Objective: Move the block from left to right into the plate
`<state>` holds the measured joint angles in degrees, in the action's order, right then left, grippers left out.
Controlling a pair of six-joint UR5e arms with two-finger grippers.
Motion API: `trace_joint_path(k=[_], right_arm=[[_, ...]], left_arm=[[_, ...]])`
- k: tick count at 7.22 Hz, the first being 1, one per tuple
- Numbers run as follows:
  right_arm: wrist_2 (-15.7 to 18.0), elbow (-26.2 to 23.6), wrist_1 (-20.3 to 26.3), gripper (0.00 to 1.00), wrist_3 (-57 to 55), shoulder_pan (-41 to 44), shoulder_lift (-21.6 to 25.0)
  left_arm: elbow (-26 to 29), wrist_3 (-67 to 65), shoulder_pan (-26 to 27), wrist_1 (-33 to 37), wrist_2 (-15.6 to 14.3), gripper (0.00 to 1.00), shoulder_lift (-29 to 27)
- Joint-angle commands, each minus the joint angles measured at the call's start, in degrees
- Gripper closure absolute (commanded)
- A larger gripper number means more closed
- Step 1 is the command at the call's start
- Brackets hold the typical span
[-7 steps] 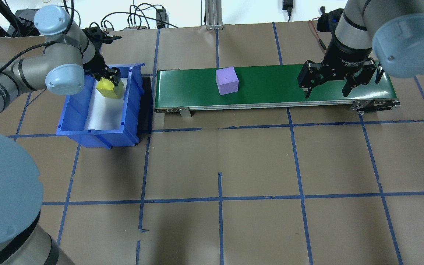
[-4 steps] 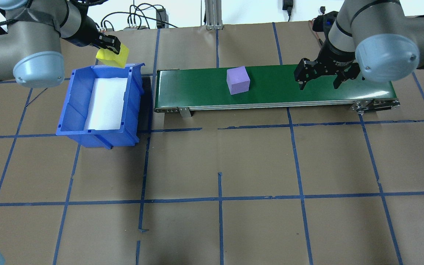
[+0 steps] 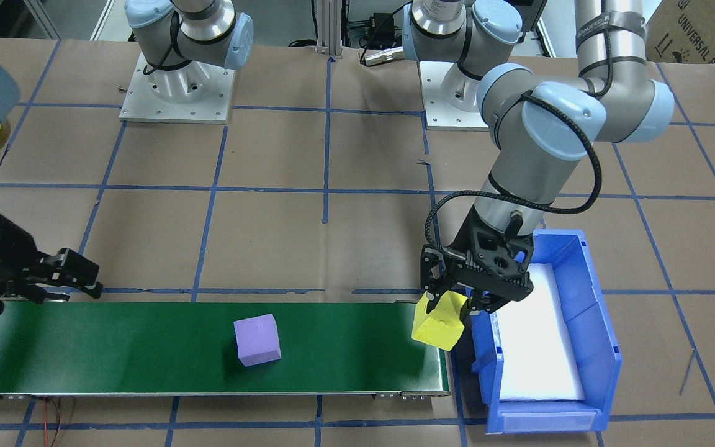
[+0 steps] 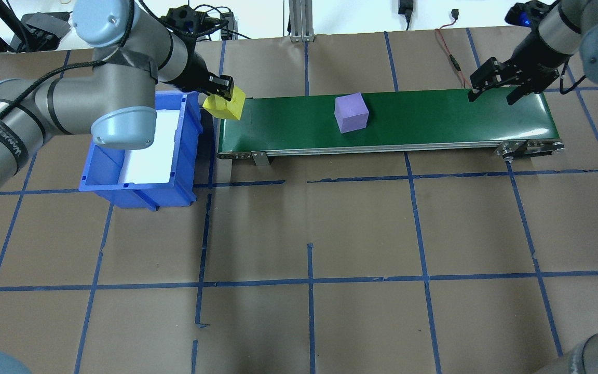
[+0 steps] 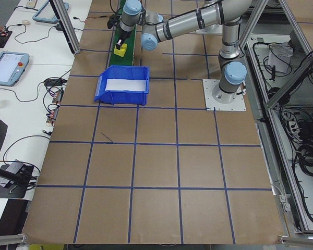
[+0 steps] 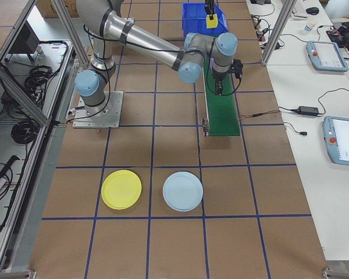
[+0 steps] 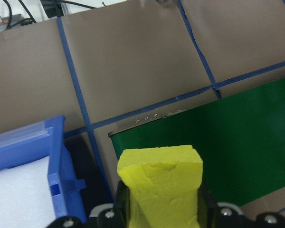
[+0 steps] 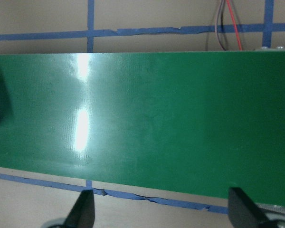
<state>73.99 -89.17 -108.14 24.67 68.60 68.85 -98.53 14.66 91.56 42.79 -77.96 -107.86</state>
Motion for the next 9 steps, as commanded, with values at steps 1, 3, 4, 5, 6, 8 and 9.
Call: trace_joint_path(k=[1, 3, 4, 5, 6, 8, 9], right_arm=[[-4.89, 1.01, 0.04, 0.0, 7.92, -6.09, -4.41], [-7.52, 0.23, 0.21, 0.0, 7.94, -6.11, -4.25], [-7.72, 0.05, 0.73, 0.0, 8.02, -6.11, -4.16], [-7.81, -0.82, 0.65, 0.0, 8.11, -6.11, -3.99], [-7.89, -1.44, 0.65, 0.0, 7.85, -6.11, -3.2], [-8.24, -1.88, 0.48, 0.0, 8.02, -6.11, -2.85], [-8.16, -1.97, 0.3, 0.0, 8.02, -6.11, -2.84]], left_arm=[[-1.23, -0.43, 0.28, -1.92, 0.09, 0.36, -2.08], [-1.05, -4.72, 0.28, -1.83, 0.0, 0.0, -2.27], [-0.1, -4.47, 0.28, -1.83, -0.34, 0.0, -1.75], [0.09, -4.12, 0.11, -1.31, -0.78, 0.0, 0.26], [0.18, -3.86, -0.24, 0.78, -1.22, 0.0, 1.85], [6.29, -3.77, -1.03, 20.54, -10.5, 0.0, 6.5], [10.16, -4.29, -2.6, 33.02, -10.98, 0.0, 9.22]])
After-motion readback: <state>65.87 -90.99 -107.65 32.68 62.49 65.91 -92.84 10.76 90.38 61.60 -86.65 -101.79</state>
